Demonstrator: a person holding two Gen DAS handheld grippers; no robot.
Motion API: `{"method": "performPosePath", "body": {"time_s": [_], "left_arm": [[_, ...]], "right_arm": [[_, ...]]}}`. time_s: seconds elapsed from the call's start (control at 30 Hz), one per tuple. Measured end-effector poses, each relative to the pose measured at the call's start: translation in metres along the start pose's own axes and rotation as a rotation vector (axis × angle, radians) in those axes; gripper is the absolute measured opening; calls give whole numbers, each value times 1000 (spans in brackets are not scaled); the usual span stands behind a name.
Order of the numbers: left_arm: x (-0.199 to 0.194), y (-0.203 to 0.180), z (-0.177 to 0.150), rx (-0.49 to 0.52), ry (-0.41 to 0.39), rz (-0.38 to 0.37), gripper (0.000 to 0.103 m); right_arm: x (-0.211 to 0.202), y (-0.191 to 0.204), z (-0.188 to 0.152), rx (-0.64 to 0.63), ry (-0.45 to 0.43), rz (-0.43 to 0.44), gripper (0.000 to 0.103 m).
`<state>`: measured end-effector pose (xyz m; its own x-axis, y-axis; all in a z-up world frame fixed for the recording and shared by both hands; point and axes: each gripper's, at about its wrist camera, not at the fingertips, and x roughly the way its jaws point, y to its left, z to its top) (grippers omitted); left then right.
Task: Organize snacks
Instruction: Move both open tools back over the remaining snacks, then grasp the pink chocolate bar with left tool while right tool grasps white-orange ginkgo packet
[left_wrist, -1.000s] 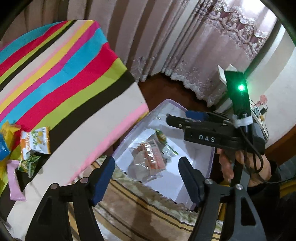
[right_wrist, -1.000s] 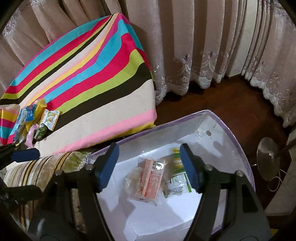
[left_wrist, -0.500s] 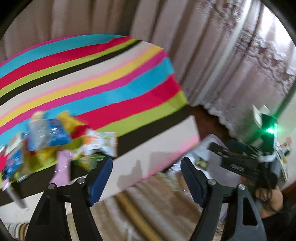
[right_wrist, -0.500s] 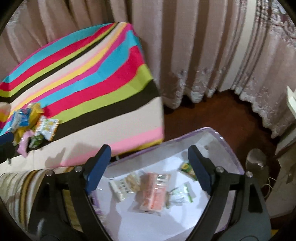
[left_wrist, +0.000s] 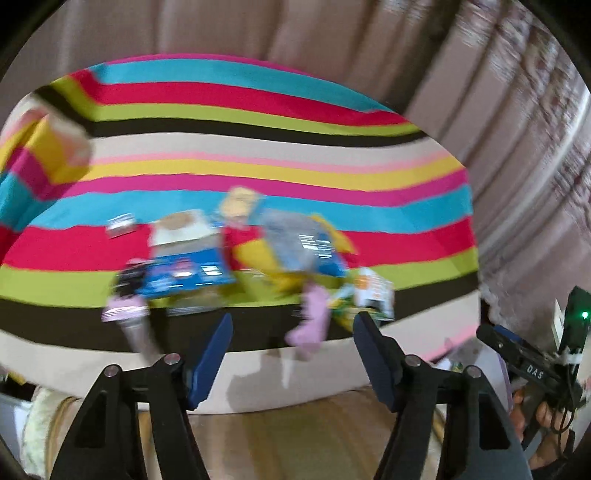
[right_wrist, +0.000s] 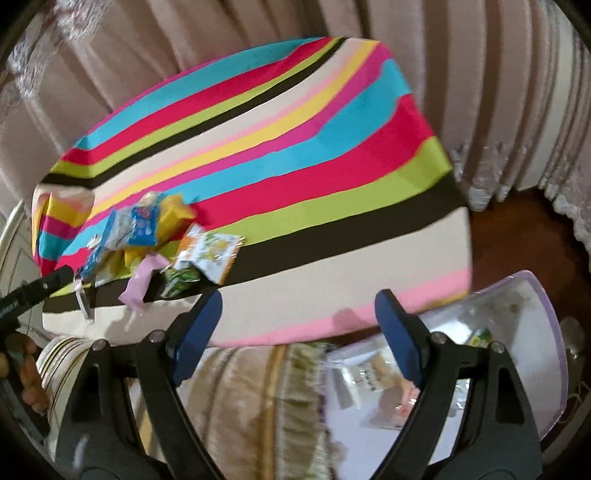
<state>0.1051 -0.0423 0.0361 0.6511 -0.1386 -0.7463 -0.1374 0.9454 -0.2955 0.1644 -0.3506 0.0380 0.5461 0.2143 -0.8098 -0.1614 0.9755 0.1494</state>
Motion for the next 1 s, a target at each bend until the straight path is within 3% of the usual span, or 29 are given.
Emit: {"method": "performPosePath", "body": {"time_s": [0.2,0.4,0.6,1.0], "left_arm": [[-9,63,-4,-104,-4,71,57],[-8,104,-4,-186,10,103,55],[9,124,5,-219,51,112,49],[46,140,22,-230,100,104,48]], "right_arm": [[27,52,4,-168,38,-18,86],[49,67,12,-224,61,-46,86],[67,83,19,-289,82,-71,86],[105,109,32,-419,129,-67,85]]}}
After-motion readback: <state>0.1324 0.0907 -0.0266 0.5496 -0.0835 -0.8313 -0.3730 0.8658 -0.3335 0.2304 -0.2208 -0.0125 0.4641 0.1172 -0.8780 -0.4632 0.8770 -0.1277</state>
